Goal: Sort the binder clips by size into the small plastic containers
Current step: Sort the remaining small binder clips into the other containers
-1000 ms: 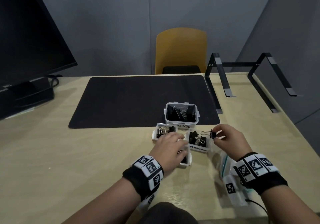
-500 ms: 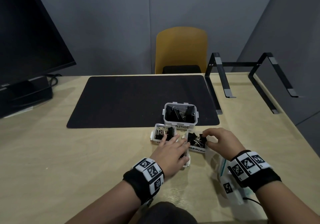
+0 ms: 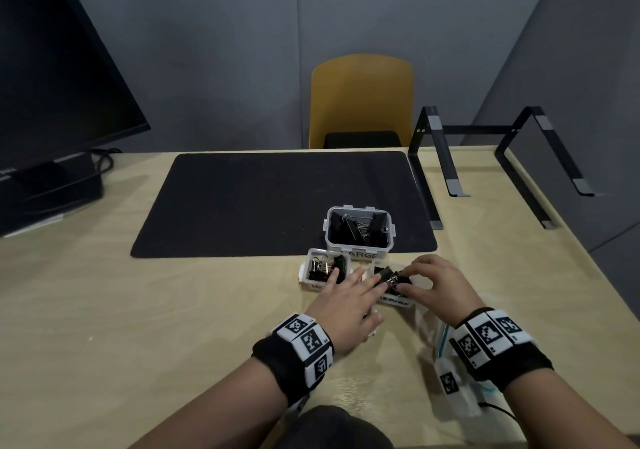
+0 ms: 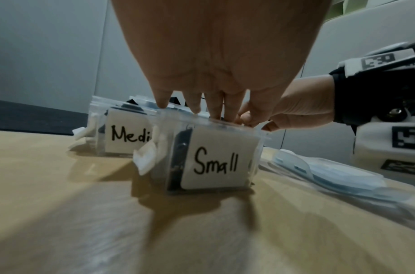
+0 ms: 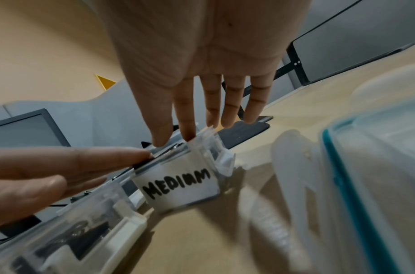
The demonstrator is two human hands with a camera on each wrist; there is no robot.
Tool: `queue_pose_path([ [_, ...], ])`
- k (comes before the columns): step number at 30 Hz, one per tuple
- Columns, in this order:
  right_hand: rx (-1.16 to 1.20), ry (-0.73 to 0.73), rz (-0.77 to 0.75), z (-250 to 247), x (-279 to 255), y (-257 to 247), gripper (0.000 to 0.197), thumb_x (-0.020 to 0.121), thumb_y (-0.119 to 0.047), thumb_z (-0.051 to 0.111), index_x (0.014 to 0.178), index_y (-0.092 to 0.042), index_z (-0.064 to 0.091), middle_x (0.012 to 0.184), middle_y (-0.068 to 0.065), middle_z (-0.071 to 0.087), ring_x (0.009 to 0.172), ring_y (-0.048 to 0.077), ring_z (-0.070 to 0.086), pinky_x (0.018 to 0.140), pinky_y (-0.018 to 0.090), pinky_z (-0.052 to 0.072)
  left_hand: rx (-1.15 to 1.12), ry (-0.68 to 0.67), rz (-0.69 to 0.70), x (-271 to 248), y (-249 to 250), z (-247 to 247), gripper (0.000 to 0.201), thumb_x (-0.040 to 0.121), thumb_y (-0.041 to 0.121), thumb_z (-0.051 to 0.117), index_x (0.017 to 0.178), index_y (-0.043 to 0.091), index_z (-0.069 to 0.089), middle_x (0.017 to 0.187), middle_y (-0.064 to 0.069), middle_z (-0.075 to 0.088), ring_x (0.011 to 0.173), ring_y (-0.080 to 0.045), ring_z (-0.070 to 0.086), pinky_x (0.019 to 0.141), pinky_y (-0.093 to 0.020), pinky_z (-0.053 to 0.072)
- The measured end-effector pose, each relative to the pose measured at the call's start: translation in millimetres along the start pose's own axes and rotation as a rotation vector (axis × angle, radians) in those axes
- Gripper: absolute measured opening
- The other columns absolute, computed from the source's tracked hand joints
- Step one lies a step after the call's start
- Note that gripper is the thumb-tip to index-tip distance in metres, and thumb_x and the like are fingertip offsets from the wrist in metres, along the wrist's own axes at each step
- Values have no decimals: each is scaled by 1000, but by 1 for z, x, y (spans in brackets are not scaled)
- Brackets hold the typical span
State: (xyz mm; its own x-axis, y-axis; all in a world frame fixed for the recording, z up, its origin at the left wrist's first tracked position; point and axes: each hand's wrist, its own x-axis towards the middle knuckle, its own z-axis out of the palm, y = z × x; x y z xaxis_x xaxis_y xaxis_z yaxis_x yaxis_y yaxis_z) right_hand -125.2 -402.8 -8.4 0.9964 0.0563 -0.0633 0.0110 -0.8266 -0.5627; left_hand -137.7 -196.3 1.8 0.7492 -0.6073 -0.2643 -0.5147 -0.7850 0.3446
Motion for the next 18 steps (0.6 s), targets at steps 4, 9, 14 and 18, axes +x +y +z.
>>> queue_pose_path([
  [4,10,9,19,4,-2,1,26,72,-26,79,96,-18,72,103,1,58,99,18,55,90,22,38,5,-2,-1,2,3,1,57,100,45,29,151,26,12,159,10,10,147,-9,-5,118,-46,-8],
  [9,15,39,-3,8,-4,-2,32,73,-20,77,104,-15,69,108,2,58,104,20,53,90,20,33,2,14,-6,6,4,-2,55,100,45,28,150,25,17,158,9,16,147,-10,-1,119,-44,-7],
  [14,-3,20,21,9,-4,-2,32,75,-22,75,106,-16,68,111,3,59,107,22,52,91,21,33,30,-9,-14,6,3,-2,57,99,48,25,151,28,12,159,9,5,147,-11,-7,118,-46,-9],
  [18,-1,99,8,8,-6,-5,29,77,-18,74,105,-15,68,111,4,59,107,23,51,90,20,29,1,22,-47,2,-1,-1,60,99,49,26,151,26,7,160,9,1,146,-9,-11,117,-42,-12],
])
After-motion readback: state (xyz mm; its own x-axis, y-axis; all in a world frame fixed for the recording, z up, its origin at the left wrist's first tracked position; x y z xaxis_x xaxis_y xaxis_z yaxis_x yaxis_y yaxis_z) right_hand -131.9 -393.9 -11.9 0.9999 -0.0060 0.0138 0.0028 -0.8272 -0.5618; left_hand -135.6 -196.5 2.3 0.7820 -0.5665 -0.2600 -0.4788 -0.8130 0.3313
